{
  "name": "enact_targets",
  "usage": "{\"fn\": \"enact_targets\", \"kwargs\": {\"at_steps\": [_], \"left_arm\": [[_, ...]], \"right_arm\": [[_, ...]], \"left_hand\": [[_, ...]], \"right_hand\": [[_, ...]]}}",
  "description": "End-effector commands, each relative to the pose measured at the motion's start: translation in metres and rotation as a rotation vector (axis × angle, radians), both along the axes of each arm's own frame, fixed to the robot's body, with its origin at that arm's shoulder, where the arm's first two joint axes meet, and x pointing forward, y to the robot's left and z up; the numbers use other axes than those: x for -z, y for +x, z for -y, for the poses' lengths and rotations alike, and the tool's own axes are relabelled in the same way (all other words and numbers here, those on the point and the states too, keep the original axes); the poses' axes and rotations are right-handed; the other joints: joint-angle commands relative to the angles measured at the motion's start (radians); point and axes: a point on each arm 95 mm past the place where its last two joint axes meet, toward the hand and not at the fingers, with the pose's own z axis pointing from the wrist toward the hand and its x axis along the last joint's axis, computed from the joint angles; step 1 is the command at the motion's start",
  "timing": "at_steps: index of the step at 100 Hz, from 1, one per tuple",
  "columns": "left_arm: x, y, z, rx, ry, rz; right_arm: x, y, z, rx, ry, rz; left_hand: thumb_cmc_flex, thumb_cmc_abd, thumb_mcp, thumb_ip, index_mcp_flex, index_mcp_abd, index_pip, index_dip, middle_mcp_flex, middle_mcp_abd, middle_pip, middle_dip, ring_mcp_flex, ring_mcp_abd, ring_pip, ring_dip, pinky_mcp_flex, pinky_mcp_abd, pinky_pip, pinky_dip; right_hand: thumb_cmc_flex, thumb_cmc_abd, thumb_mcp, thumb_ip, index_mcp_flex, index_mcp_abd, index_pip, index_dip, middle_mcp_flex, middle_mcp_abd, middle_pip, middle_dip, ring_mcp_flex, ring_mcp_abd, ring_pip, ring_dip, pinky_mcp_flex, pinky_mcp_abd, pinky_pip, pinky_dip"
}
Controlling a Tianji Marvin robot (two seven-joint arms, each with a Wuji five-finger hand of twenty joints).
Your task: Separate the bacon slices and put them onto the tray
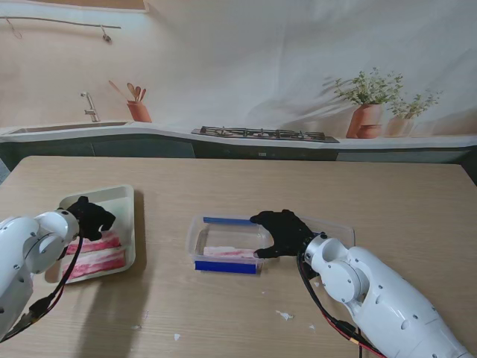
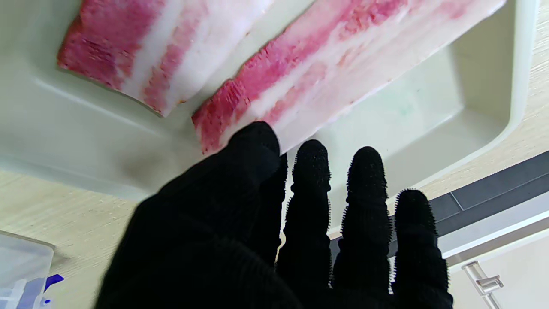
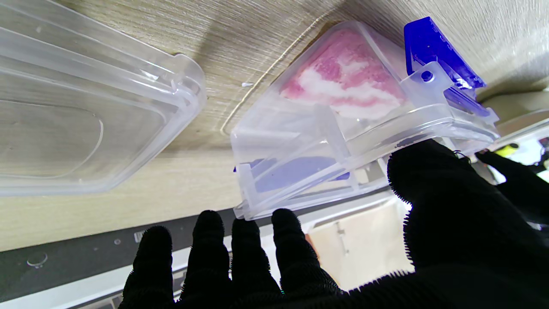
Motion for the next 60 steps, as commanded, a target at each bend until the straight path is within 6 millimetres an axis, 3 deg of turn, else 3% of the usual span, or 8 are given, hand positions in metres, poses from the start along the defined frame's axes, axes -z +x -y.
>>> {"fn": "enact_targets", "kwargs": {"at_steps": [1, 6, 12, 26, 38, 60], "left_arm": [[0.003, -0.002, 0.000, -0.003, 0.013, -0.027], [0.003, -0.002, 0.000, 0.000, 0.020, -0.024], [0.003, -0.002, 0.000, 0.003, 0.033, -0.021], [0.002, -0.002, 0.000, 0.014, 0.043, 0.016], [-0.003, -0.003, 0.001, 0.022, 0.034, 0.042], [-0.025, -0.007, 0.017, 0.079, -0.075, 0.125]], "right_arm": [[0.007, -0.005, -0.005, -0.010, -0.005, -0.027], [0.007, -0.005, -0.005, -0.010, -0.006, -0.027], [0.007, -0.005, -0.005, -0.010, -0.005, -0.027], [0.007, -0.004, -0.005, -0.010, -0.004, -0.028], [0.007, -0.004, -0.004, -0.011, -0.003, -0.028], [0.007, -0.004, -0.005, -0.014, -0.002, -0.028]], "left_hand": [[-0.049, 0.032, 0.010, -0.003, -0.038, 0.038, -0.052, -0.038, -0.082, -0.010, 0.045, -0.083, -0.049, 0.000, -0.025, -0.030, -0.028, -0.003, -0.006, -0.015], [-0.122, 0.054, 0.077, 0.003, -0.053, 0.064, -0.131, -0.056, -0.157, -0.010, 0.074, -0.222, -0.077, 0.000, -0.044, -0.049, -0.038, -0.003, -0.007, -0.018], [-0.182, 0.091, 0.114, 0.045, -0.090, 0.090, -0.235, -0.094, -0.240, -0.006, 0.034, -0.348, -0.122, -0.007, -0.083, -0.077, -0.046, -0.003, -0.009, -0.020], [-0.215, 0.080, 0.132, 0.041, -0.152, 0.138, -0.409, -0.180, -0.352, 0.059, -0.136, -0.608, -0.191, 0.002, -0.226, -0.207, -0.045, -0.001, -0.010, -0.021], [-0.249, 0.081, 0.126, 0.038, -0.180, 0.138, -0.446, -0.200, -0.427, 0.096, -0.189, -0.680, -0.241, 0.015, -0.287, -0.261, -0.056, -0.003, -0.029, -0.030], [-0.371, 0.093, 0.092, 0.039, -0.236, 0.134, -0.493, -0.225, -0.485, 0.075, -0.196, -0.698, -0.309, 0.010, -0.311, -0.294, -0.020, -0.001, -0.013, -0.025]], "right_hand": [[-0.002, 0.004, 0.001, -0.003, -0.011, 0.003, 0.005, 0.007, 0.022, -0.037, 0.016, 0.007, -0.027, -0.025, 0.000, 0.003, -0.005, 0.005, -0.003, 0.021], [-0.003, 0.006, 0.001, -0.003, -0.011, 0.003, 0.005, 0.007, 0.021, -0.037, 0.016, 0.007, -0.028, -0.025, 0.000, 0.003, -0.005, 0.005, -0.003, 0.021], [-0.001, 0.005, 0.001, -0.003, -0.011, 0.003, 0.005, 0.007, 0.022, -0.038, 0.016, 0.007, -0.027, -0.026, 0.000, 0.003, -0.005, 0.004, -0.003, 0.021], [-0.002, 0.004, 0.000, -0.003, -0.010, 0.004, 0.005, 0.007, 0.021, -0.038, 0.016, 0.007, -0.027, -0.025, 0.001, 0.003, -0.005, 0.005, -0.003, 0.021], [-0.002, 0.005, 0.000, -0.003, -0.011, 0.004, 0.004, 0.007, 0.022, -0.038, 0.016, 0.007, -0.027, -0.025, 0.001, 0.003, -0.005, 0.004, -0.003, 0.021], [-0.003, 0.003, -0.001, -0.003, -0.011, 0.003, 0.005, 0.007, 0.021, -0.038, 0.016, 0.007, -0.027, -0.025, 0.000, 0.003, -0.005, 0.005, -0.003, 0.021]]}}
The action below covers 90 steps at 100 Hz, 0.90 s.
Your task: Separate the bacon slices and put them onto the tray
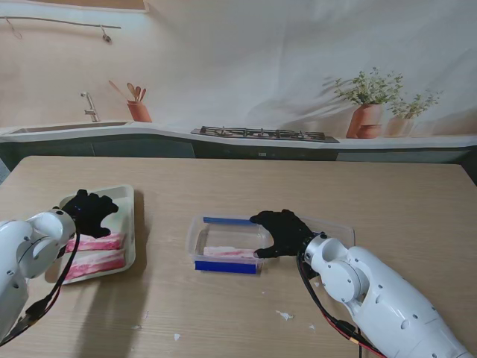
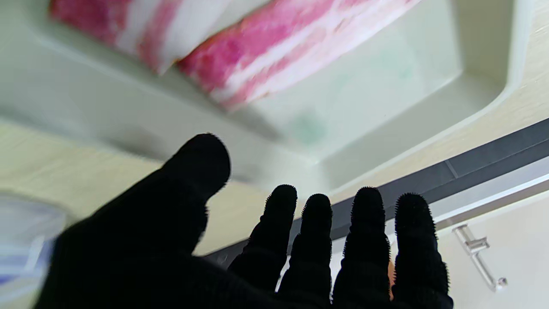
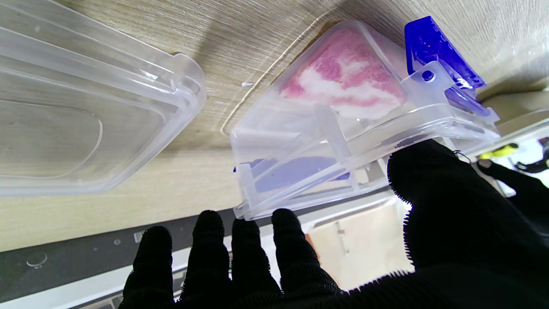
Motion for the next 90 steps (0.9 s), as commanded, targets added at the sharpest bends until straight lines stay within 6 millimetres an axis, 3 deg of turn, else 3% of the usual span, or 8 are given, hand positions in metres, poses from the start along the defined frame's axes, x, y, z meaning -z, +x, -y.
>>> {"fn": "enact_targets", "kwargs": {"at_steps": [1, 36, 51, 77, 90], "left_arm": [[-0.013, -0.001, 0.017, 0.053, -0.031, 0.027], [-0.059, -0.013, 0.093, 0.215, -0.346, 0.083], [-0.071, -0.018, 0.131, 0.253, -0.463, 0.022], [-0.068, -0.021, 0.191, 0.228, -0.679, -0.129], [-0.058, -0.022, 0.217, 0.189, -0.785, -0.222]], "right_arm": [[0.007, -0.004, -0.005, -0.014, -0.003, -0.027], [0.007, -0.004, -0.004, -0.016, 0.002, -0.026], [0.006, -0.004, -0.004, -0.017, 0.004, -0.025], [0.006, -0.004, -0.004, -0.015, 0.010, -0.022], [0.006, -0.004, -0.004, -0.013, 0.013, -0.022]], "left_hand": [[-0.049, 0.023, -0.009, 0.037, -0.026, 0.021, -0.014, -0.011, -0.027, 0.022, 0.001, -0.009, -0.027, 0.013, -0.008, -0.010, 0.012, 0.002, 0.000, -0.008], [-0.072, 0.017, -0.052, 0.050, 0.059, 0.025, 0.021, 0.001, 0.088, 0.028, 0.054, 0.013, 0.061, 0.026, 0.053, 0.015, 0.098, 0.021, 0.068, 0.028], [-0.069, 0.013, -0.080, 0.051, 0.100, 0.031, 0.046, 0.015, 0.143, 0.040, 0.066, 0.021, 0.116, 0.041, 0.071, 0.026, 0.168, 0.059, 0.090, 0.040], [-0.039, 0.040, -0.153, 0.059, 0.217, 0.039, 0.052, 0.020, 0.270, 0.076, 0.069, 0.037, 0.231, 0.090, 0.087, 0.039, 0.301, 0.191, 0.054, 0.028], [-0.024, 0.104, -0.247, 0.062, 0.256, 0.036, 0.023, 0.007, 0.303, 0.096, 0.041, 0.029, 0.235, 0.122, 0.057, 0.028, 0.279, 0.201, 0.014, 0.012]], "right_hand": [[-0.004, 0.004, -0.001, -0.003, -0.012, 0.004, 0.004, 0.007, 0.022, -0.037, 0.016, 0.007, -0.027, -0.025, 0.000, 0.003, -0.005, 0.005, -0.003, 0.021], [-0.004, 0.004, -0.001, -0.003, -0.011, 0.004, 0.003, 0.007, 0.021, -0.039, 0.016, 0.007, -0.027, -0.025, 0.001, 0.003, -0.006, 0.005, -0.003, 0.021], [-0.004, 0.003, -0.001, -0.003, -0.011, 0.004, 0.003, 0.007, 0.021, -0.039, 0.016, 0.007, -0.027, -0.025, 0.001, 0.003, -0.006, 0.005, -0.003, 0.021], [-0.003, 0.003, -0.001, -0.003, -0.011, 0.005, 0.003, 0.007, 0.021, -0.038, 0.016, 0.007, -0.027, -0.025, 0.000, 0.003, -0.006, 0.005, -0.003, 0.021], [-0.003, 0.003, -0.001, -0.003, -0.011, 0.005, 0.002, 0.007, 0.021, -0.038, 0.016, 0.007, -0.027, -0.025, 0.001, 0.003, -0.006, 0.005, -0.003, 0.021]]}}
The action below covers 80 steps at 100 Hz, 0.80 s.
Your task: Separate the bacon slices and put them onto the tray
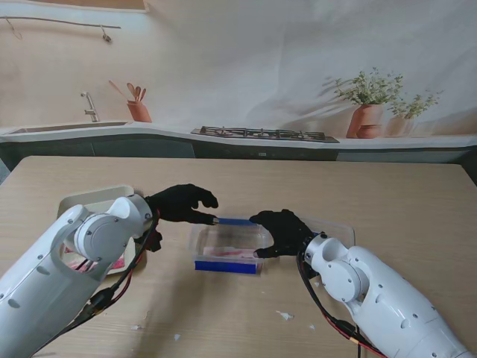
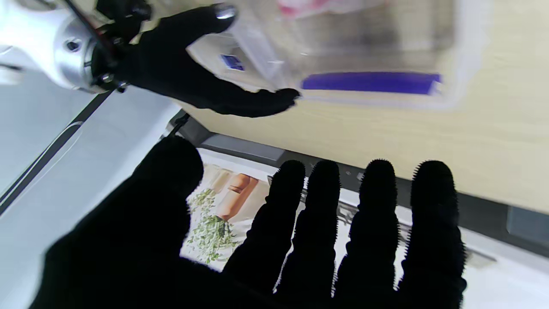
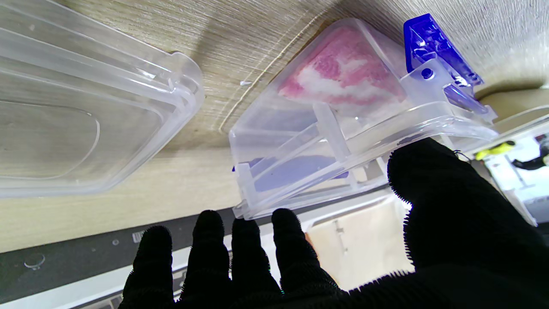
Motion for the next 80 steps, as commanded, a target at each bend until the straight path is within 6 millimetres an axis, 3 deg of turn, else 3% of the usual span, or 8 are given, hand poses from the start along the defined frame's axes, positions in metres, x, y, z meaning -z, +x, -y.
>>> {"fn": "enact_targets", "kwargs": {"at_steps": [1, 22, 44, 80], "left_arm": [[0.005, -0.003, 0.020, 0.036, -0.032, -0.026], [0.025, -0.001, 0.047, 0.038, -0.044, -0.145], [0.049, 0.006, 0.057, -0.009, -0.025, -0.235], [0.071, 0.015, 0.068, -0.013, 0.022, -0.293]], "right_arm": [[0.006, -0.005, -0.004, -0.010, 0.003, -0.022], [0.005, -0.004, -0.004, -0.008, 0.006, -0.021], [0.006, -0.005, -0.003, -0.009, 0.007, -0.023], [0.006, -0.005, -0.004, -0.011, 0.003, -0.027]], "left_hand": [[0.022, 0.044, -0.057, 0.039, 0.021, 0.009, -0.014, -0.004, 0.016, 0.037, -0.035, -0.002, 0.007, 0.032, -0.029, -0.002, -0.010, 0.023, -0.024, -0.007], [0.033, 0.060, -0.101, 0.047, 0.029, 0.053, -0.077, -0.036, 0.004, 0.084, -0.105, -0.053, -0.034, 0.070, -0.108, -0.086, -0.031, -0.023, -0.046, -0.019], [0.051, 0.067, -0.089, 0.049, 0.048, 0.078, -0.110, -0.055, 0.000, 0.092, -0.111, -0.057, -0.052, 0.081, -0.096, -0.108, -0.056, -0.027, -0.054, -0.022], [0.062, 0.045, -0.046, 0.054, 0.038, 0.079, -0.126, -0.062, -0.021, 0.077, -0.100, -0.051, -0.075, 0.058, -0.083, -0.102, -0.091, -0.070, -0.013, 0.001]], "right_hand": [[-0.004, 0.004, -0.002, -0.003, -0.011, 0.005, 0.003, 0.007, 0.022, -0.037, 0.016, 0.007, -0.027, -0.025, 0.001, 0.003, -0.006, 0.005, -0.003, 0.021], [-0.003, 0.002, -0.001, -0.003, -0.011, 0.005, 0.002, 0.007, 0.021, -0.038, 0.016, 0.007, -0.028, -0.025, 0.000, 0.003, -0.006, 0.004, -0.003, 0.021], [-0.003, 0.002, 0.000, -0.003, -0.011, 0.005, 0.002, 0.007, 0.021, -0.037, 0.017, 0.007, -0.028, -0.025, 0.000, 0.003, -0.006, 0.003, -0.003, 0.021], [-0.003, 0.001, 0.001, -0.003, -0.012, 0.006, 0.001, 0.007, 0.021, -0.037, 0.017, 0.007, -0.027, -0.025, -0.001, 0.002, -0.006, 0.004, -0.003, 0.021]]}}
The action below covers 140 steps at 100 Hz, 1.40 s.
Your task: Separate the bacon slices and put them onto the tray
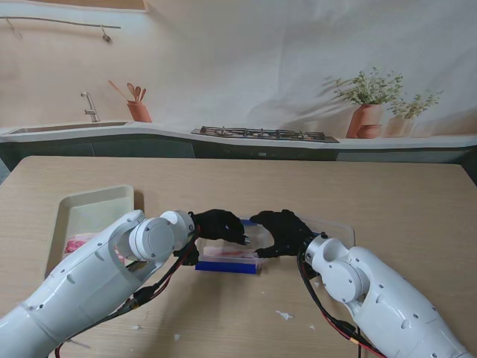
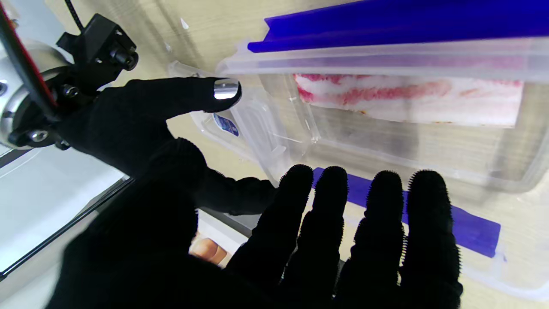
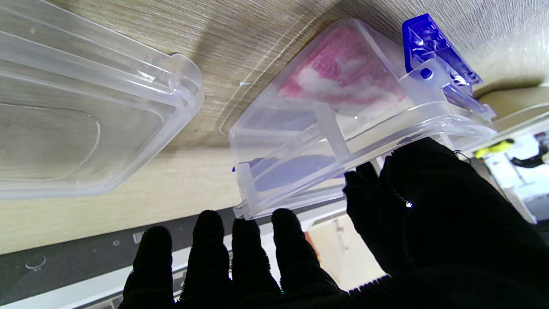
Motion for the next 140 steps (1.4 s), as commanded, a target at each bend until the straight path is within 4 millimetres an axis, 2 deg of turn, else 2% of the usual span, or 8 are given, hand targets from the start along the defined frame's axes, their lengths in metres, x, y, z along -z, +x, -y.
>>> {"fn": "enact_targets", "kwargs": {"at_steps": [1, 30, 72, 101, 125, 134, 140], "left_arm": [[0.002, 0.001, 0.006, 0.008, -0.001, -0.019], [0.014, 0.006, 0.015, 0.008, 0.030, -0.051], [0.029, 0.009, 0.022, 0.025, 0.065, -0.076], [0.036, 0.007, 0.021, 0.023, 0.083, -0.111], [0.039, 0.004, 0.022, 0.016, 0.089, -0.135], [0.040, 0.004, 0.023, 0.014, 0.093, -0.140], [0.040, 0.003, 0.023, 0.008, 0.090, -0.145]], "right_arm": [[0.006, -0.004, -0.004, -0.013, -0.003, -0.025], [0.006, -0.005, -0.004, -0.011, -0.002, -0.024], [0.005, -0.004, -0.004, -0.011, 0.002, -0.024], [0.005, -0.004, -0.004, -0.011, 0.001, -0.024], [0.005, -0.004, -0.004, -0.012, 0.001, -0.023], [0.005, -0.004, -0.004, -0.012, 0.001, -0.024], [0.005, -0.004, -0.004, -0.012, 0.000, -0.024]], "left_hand": [[0.011, 0.012, 0.024, 0.049, 0.011, 0.017, -0.013, -0.011, -0.020, 0.015, 0.001, -0.003, -0.021, 0.005, 0.019, -0.004, -0.010, -0.025, 0.028, 0.014], [0.005, 0.009, 0.035, 0.047, 0.001, 0.024, -0.016, -0.012, -0.037, 0.019, -0.002, -0.003, -0.037, 0.003, 0.015, -0.001, -0.024, -0.031, 0.035, 0.019], [-0.004, 0.012, 0.034, 0.045, -0.042, 0.016, -0.046, -0.026, -0.093, 0.001, -0.016, -0.011, -0.086, -0.020, 0.001, -0.006, -0.059, -0.054, 0.039, 0.023], [-0.001, 0.017, 0.027, 0.047, -0.051, 0.011, -0.040, -0.024, -0.081, -0.007, 0.005, -0.002, -0.072, -0.026, 0.016, 0.010, -0.072, -0.040, 0.079, 0.044], [0.003, 0.009, 0.039, 0.050, -0.047, 0.002, -0.020, -0.014, -0.018, -0.017, 0.088, 0.047, 0.004, -0.026, 0.081, 0.093, -0.100, -0.027, 0.091, 0.053], [0.001, -0.006, 0.060, 0.051, -0.049, -0.002, -0.008, -0.007, 0.011, -0.034, 0.151, 0.112, 0.040, -0.034, 0.131, 0.152, -0.117, -0.026, 0.084, 0.050], [-0.001, -0.013, 0.072, 0.050, -0.056, -0.003, -0.002, -0.004, 0.017, -0.052, 0.206, 0.192, 0.050, -0.040, 0.172, 0.205, -0.134, -0.023, 0.073, 0.043]], "right_hand": [[-0.002, 0.002, 0.002, -0.003, -0.012, 0.006, 0.001, 0.007, 0.020, -0.036, 0.017, 0.007, -0.027, -0.025, -0.001, 0.002, -0.006, 0.004, -0.003, 0.021], [-0.003, 0.001, 0.002, -0.003, -0.011, 0.006, 0.001, 0.008, 0.020, -0.036, 0.017, 0.007, -0.028, -0.025, 0.000, 0.003, -0.006, 0.004, -0.003, 0.021], [-0.004, 0.001, 0.003, -0.003, -0.011, 0.005, 0.002, 0.008, 0.020, -0.036, 0.017, 0.008, -0.027, -0.025, 0.001, 0.003, -0.006, 0.005, -0.004, 0.021], [-0.004, 0.000, 0.003, -0.004, -0.011, 0.005, 0.002, 0.008, 0.020, -0.036, 0.017, 0.007, -0.028, -0.024, 0.001, 0.003, -0.006, 0.004, -0.003, 0.021], [-0.003, 0.000, 0.003, -0.004, -0.011, 0.005, 0.002, 0.009, 0.020, -0.036, 0.018, 0.008, -0.028, -0.025, 0.000, 0.003, -0.006, 0.005, -0.004, 0.021], [-0.003, 0.001, 0.004, -0.004, -0.011, 0.004, 0.002, 0.009, 0.020, -0.036, 0.017, 0.008, -0.028, -0.025, 0.000, 0.003, -0.006, 0.005, -0.004, 0.021], [-0.004, 0.002, 0.003, -0.004, -0.011, 0.005, 0.002, 0.009, 0.020, -0.036, 0.017, 0.008, -0.028, -0.025, 0.000, 0.003, -0.006, 0.005, -0.004, 0.021]]}}
